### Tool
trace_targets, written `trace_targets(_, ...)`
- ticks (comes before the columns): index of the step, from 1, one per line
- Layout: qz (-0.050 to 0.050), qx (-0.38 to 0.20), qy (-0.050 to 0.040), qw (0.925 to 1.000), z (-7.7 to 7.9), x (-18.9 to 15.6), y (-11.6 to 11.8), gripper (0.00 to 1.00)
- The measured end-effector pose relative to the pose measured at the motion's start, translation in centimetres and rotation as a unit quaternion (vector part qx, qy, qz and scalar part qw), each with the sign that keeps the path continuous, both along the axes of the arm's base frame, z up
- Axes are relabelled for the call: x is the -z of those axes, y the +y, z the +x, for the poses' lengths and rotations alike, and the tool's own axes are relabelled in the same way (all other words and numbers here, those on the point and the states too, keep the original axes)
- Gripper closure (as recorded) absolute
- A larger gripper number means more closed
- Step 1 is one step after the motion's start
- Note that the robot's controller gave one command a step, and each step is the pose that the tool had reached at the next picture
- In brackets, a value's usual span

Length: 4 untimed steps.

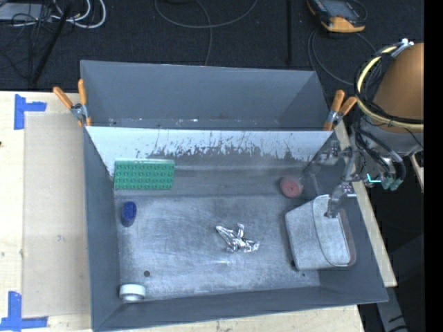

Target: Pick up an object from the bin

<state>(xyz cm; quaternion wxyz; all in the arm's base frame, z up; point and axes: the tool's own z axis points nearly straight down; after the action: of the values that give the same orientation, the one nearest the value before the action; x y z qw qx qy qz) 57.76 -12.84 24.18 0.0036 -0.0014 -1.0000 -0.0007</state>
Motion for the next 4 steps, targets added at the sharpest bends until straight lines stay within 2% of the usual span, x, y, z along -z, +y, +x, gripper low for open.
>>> trace_targets(1, 0.000, 0.092, -0.0001, 0.9958, 0.5, 10.1, 3.2, 0.00)
trace_targets(2, 0.000, 0.060, -0.0002, 0.9982, -6.9, 17.0, 6.3, 0.00)
trace_targets(3, 0.001, 0.109, -0.0056, 0.9940, -0.9, 16.7, 14.1, 0.00)
trace_targets(4, -0.001, 0.110, -0.0048, 0.9939, -0.9, 16.5, 13.7, 1.00)
